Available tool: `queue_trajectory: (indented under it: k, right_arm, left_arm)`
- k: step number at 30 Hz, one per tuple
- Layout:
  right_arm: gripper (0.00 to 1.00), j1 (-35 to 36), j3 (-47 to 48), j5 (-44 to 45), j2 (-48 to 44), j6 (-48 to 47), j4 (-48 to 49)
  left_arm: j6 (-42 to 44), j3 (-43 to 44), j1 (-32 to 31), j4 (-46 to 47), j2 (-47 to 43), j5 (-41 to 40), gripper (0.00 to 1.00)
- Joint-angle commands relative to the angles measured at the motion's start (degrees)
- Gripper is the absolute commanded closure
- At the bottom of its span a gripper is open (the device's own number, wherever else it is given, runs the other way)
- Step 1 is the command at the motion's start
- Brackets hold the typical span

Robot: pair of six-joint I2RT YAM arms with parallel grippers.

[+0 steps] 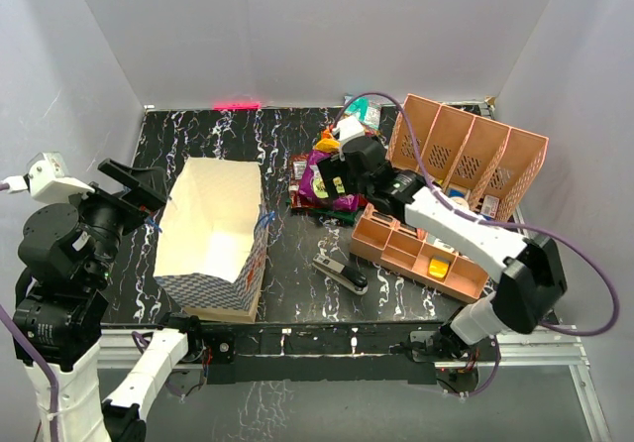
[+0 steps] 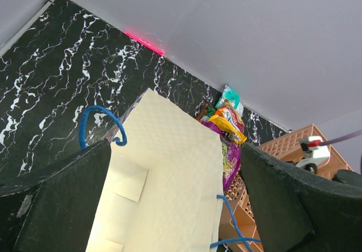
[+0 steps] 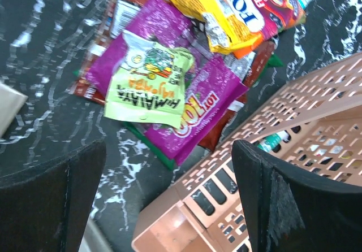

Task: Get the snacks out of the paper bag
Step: Place the snack at the center of the board.

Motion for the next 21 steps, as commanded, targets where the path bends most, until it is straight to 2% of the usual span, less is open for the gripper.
queue_trajectory:
  k: [1,5,9,21]
  right_arm:
    - [0.02,-0.1,-4.2,-7.8,-7.0,4.0,3.5]
    - [0.02,-0.1,-6.4,-10.8,-10.3,8.0,3.7]
    - [0.02,-0.1,-4.3,-12.5,-13.9,8.6,1.4]
    - [0.02,-0.2,16.6,-8.8,-28.6,4.6,-8.8]
  left_arm:
    - [0.6,-1.0,-0.4,1.8,-0.4,2.4,0.03]
    - [1.3,-1.2,-0.6,2.9,-0.2,4.0,0.02]
    - [6.9,0.5,-2.6,5.6,0.0,6.8,0.02]
    - [27.2,13.7,-14.9,9.0,3.3,0.0,0.02]
